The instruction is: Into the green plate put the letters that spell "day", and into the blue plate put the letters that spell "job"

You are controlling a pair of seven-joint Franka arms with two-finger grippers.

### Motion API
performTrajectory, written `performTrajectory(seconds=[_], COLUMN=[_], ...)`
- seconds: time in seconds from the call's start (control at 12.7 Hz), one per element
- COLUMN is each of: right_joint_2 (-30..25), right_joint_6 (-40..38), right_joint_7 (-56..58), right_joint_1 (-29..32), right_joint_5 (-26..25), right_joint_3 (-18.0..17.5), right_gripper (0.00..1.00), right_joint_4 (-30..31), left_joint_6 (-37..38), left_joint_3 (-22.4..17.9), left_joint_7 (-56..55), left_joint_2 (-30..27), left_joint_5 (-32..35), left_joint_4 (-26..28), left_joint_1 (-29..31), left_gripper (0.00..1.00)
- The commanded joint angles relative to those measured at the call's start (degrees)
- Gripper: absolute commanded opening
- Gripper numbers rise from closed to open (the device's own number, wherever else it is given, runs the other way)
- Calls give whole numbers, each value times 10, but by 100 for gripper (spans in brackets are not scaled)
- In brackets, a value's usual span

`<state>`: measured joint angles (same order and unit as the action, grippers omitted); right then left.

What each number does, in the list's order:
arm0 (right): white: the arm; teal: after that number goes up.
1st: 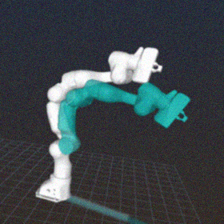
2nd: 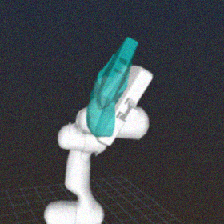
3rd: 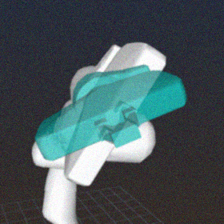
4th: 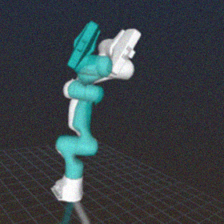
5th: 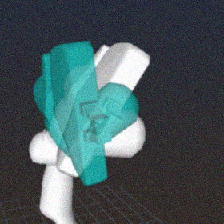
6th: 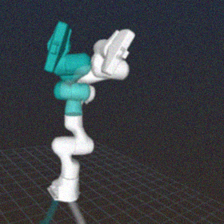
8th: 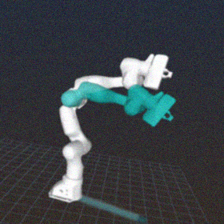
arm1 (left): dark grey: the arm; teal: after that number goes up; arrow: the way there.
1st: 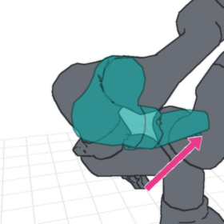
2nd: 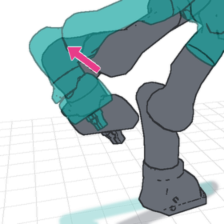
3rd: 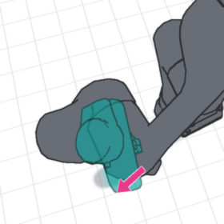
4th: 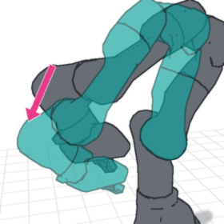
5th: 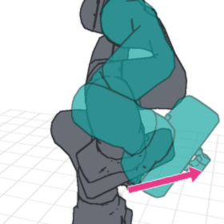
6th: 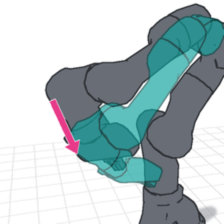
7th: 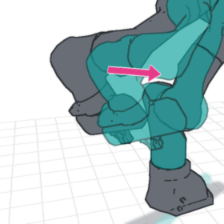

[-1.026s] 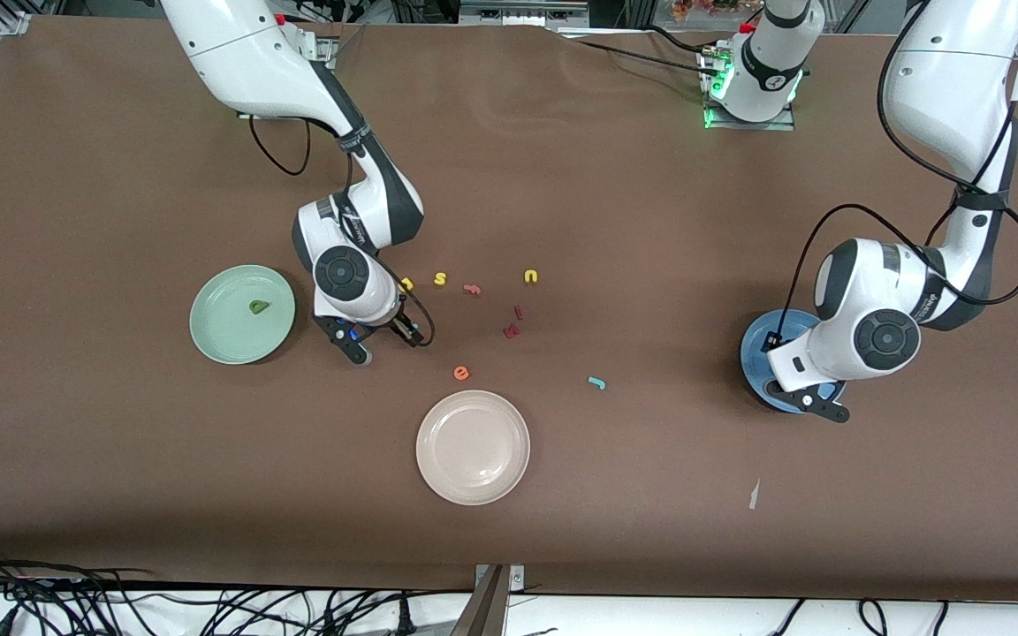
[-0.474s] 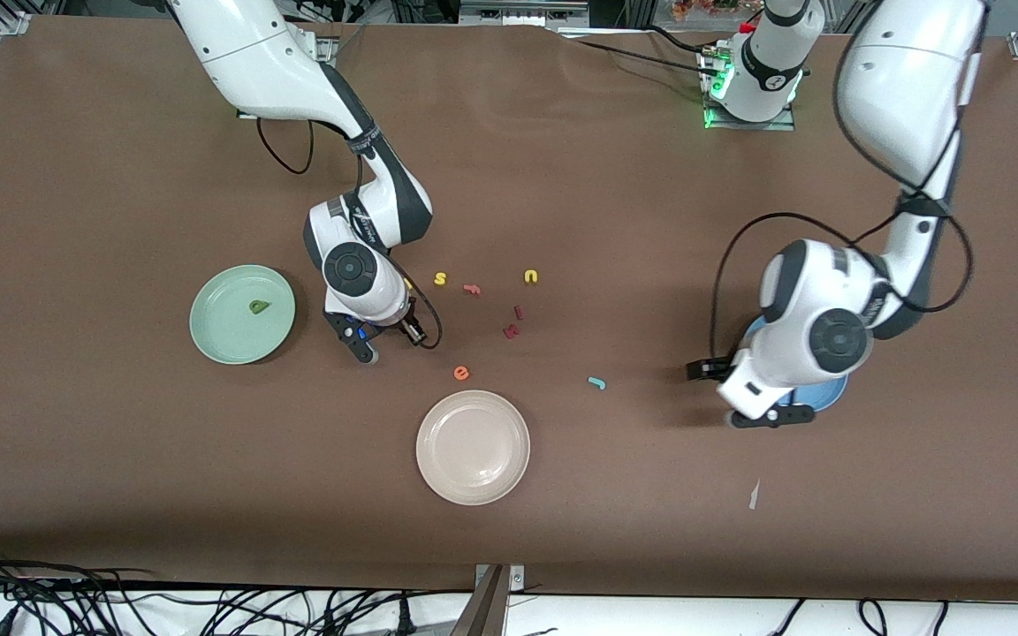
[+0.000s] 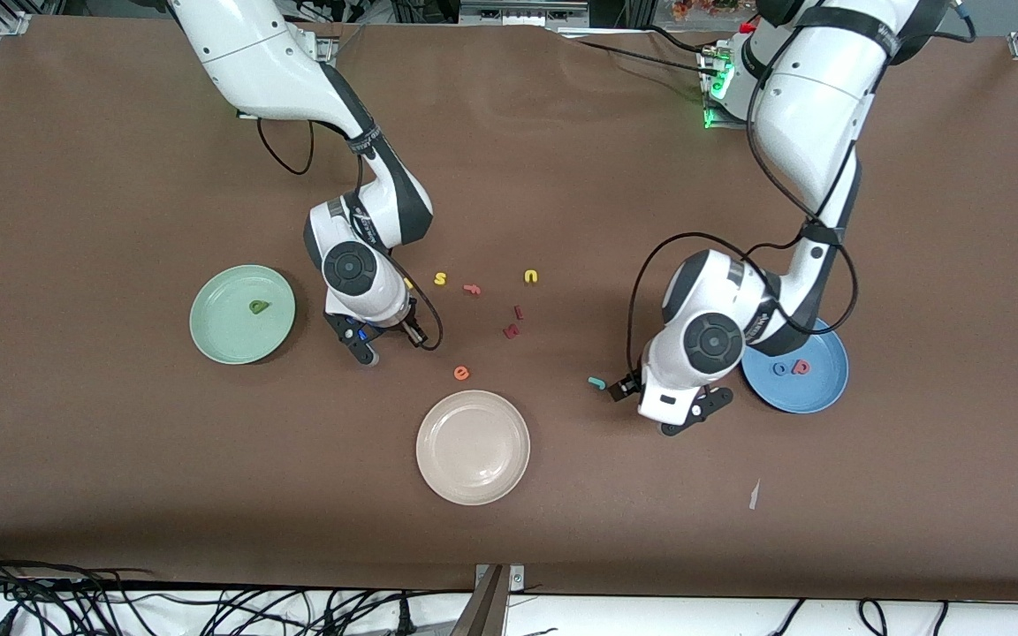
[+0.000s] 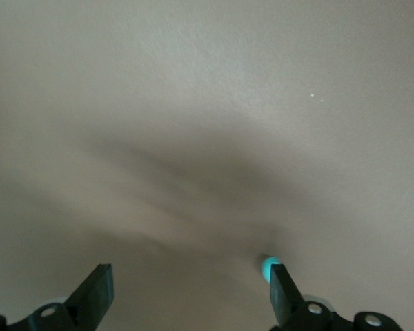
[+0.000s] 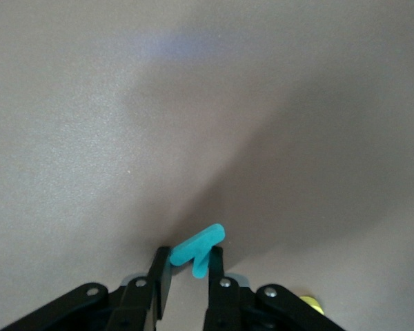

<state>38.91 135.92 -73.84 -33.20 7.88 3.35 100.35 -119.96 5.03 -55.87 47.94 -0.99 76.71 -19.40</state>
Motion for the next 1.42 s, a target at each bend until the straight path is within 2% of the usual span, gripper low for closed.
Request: performTrajectory(seconds=[0.0,0.16,0.39,0.63,0.79,0.95,1.03,1.11,1.18,1.26,1.34], right_joint_2=[-2,-25,-58,-109,-146,-155,-153,-147,-141,-139,-141], right_joint_6=[-14,-62,-161,-177,-172,-160,-140,-116,-89,-82,-87], right_joint_7=[25,76,203,352,463,595,618,624,624,622,619], right_joint_1=[0,1,1,1,1,2,4,9,10,11,10], right_joint_5=[4,3,7,6,6,10,16,19,20,20,20], right_joint_3=[8,34,94,154,210,280,289,289,289,289,288], right_gripper=[19,20,20,20,20,20,22,29,46,99,100], right_joint_4=[-9,-12,-9,61,115,149,162,174,189,192,187], left_joint_6=[7,3,-32,-33,-33,-33,-33,-33,-34,-35,-36], left_joint_3=[-6,-7,-8,-8,-8,-8,-8,-8,-8,-8,-8], left_joint_7=[-94,-166,-214,-231,-245,-245,-245,-245,-245,-245,-245], left_joint_2=[53,72,82,82,84,87,88,90,94,94,94], left_joint_5=[-11,-9,-9,-7,-8,-9,-9,-9,-9,-9,-9], left_joint_4=[-76,-96,-91,-83,-82,-82,-82,-83,-83,-82,-83], left_joint_1=[-21,-38,-49,-55,-55,-55,-55,-54,-54,-54,-54], left_gripper=[100,100,97,84,73,60,53,51,48,42,34])
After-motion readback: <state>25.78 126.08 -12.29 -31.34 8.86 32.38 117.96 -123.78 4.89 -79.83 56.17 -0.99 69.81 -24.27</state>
